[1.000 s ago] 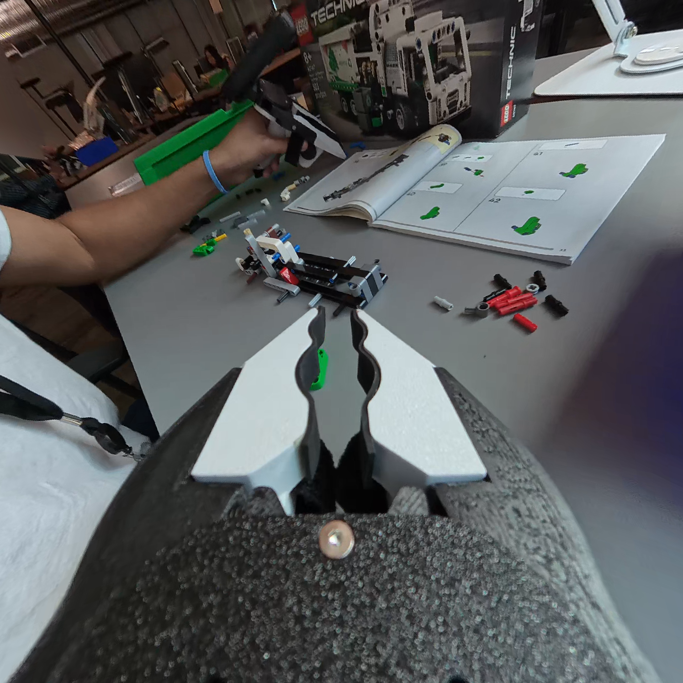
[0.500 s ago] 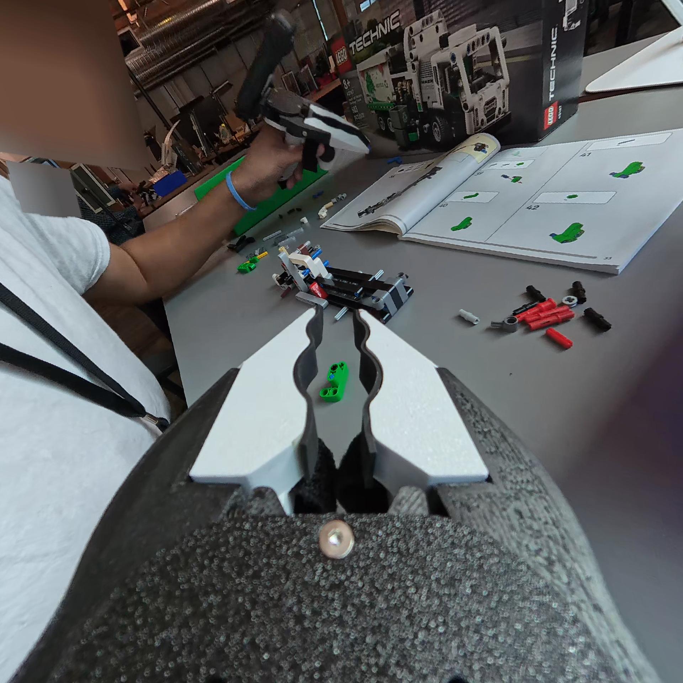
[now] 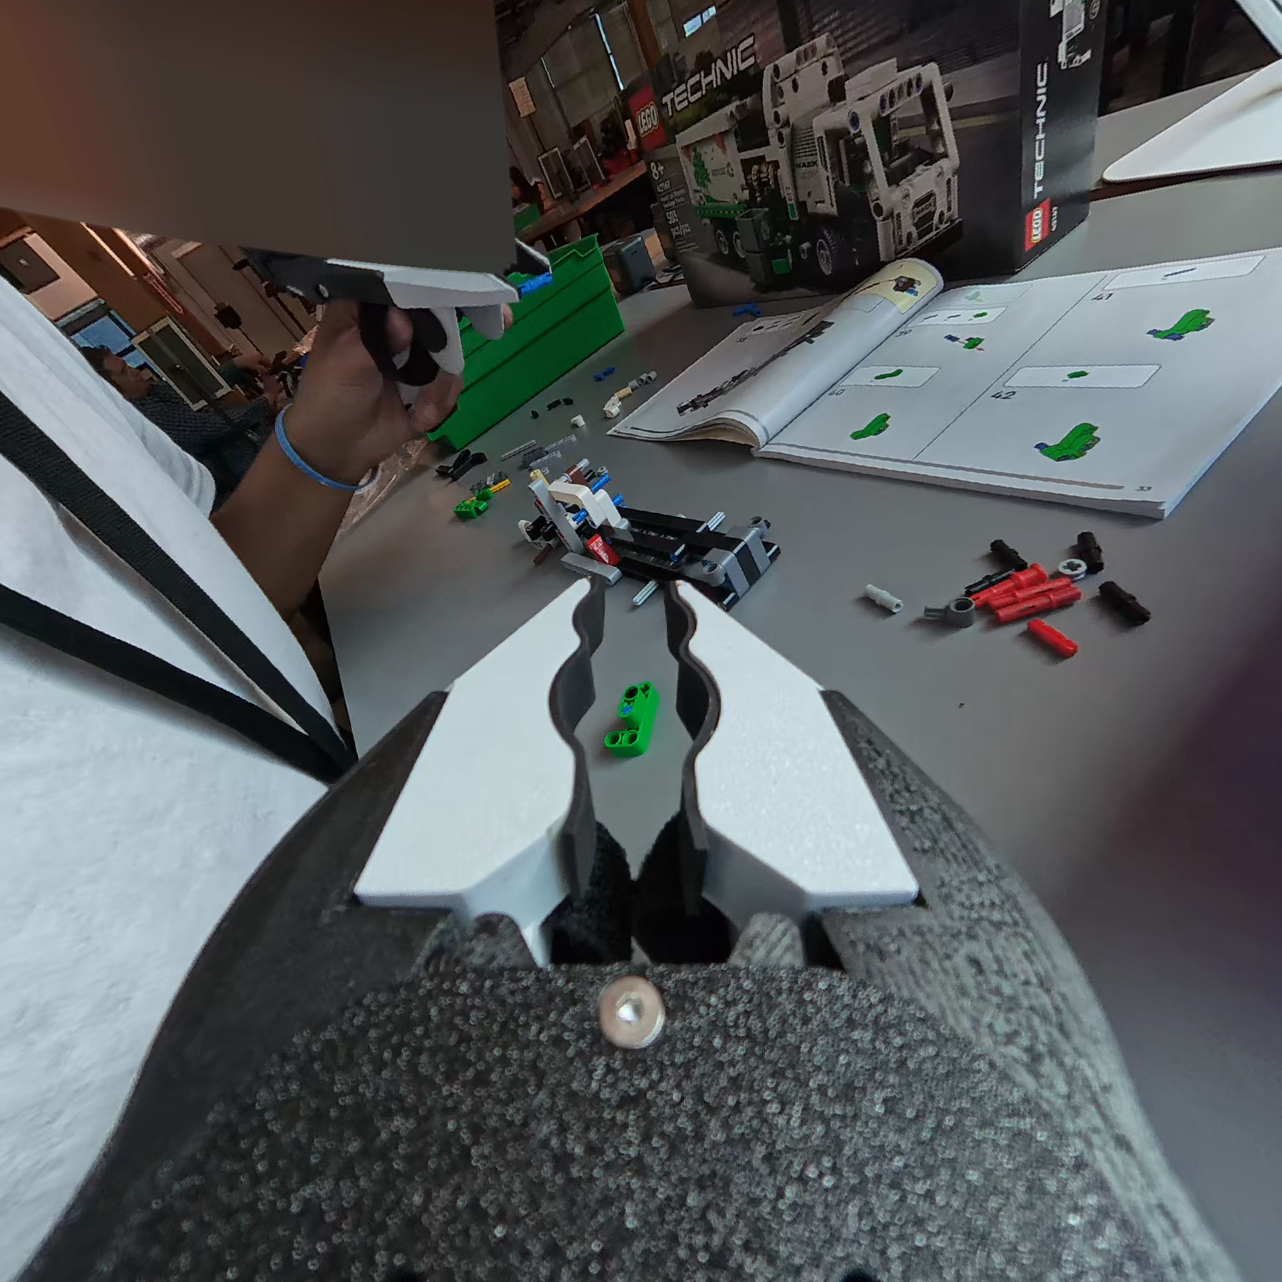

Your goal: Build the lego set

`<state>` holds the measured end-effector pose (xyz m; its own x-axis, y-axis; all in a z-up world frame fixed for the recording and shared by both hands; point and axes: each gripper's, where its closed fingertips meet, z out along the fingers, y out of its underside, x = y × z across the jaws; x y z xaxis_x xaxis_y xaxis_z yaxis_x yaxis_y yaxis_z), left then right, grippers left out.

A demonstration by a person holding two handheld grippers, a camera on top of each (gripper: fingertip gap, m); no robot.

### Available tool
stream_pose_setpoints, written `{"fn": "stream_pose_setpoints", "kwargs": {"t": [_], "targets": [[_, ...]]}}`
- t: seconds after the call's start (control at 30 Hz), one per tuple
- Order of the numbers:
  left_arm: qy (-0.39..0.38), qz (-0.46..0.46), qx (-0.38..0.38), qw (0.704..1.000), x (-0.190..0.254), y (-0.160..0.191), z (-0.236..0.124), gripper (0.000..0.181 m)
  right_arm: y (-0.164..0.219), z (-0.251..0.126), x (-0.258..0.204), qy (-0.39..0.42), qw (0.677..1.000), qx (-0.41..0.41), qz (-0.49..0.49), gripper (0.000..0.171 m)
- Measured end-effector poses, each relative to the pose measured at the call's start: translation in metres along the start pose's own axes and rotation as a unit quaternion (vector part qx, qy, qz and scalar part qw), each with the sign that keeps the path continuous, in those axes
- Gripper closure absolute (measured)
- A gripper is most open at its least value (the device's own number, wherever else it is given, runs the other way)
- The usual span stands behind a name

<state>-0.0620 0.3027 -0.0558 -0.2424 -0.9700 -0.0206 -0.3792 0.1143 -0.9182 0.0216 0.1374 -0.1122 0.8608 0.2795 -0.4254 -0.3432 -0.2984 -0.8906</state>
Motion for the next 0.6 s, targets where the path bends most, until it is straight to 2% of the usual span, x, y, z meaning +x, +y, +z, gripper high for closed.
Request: {"fn": "stream_pose_setpoints", "kwargs": {"t": [0.2, 0.6], "targets": [[0.08, -0.027, 0.008, 0.996, 0.061, 0.001, 0.031, 0.16, -0.002, -0.003, -0.001, -0.006, 1.0, 0.011, 0.007, 0.154], [0.139, -0.031, -0.025, 0.989, 0.127, 0.027, 0.063, 0.159, -0.002, -0.003, -0.003, -0.01, 1.0, 0.013, 0.01, 0.154]]}}
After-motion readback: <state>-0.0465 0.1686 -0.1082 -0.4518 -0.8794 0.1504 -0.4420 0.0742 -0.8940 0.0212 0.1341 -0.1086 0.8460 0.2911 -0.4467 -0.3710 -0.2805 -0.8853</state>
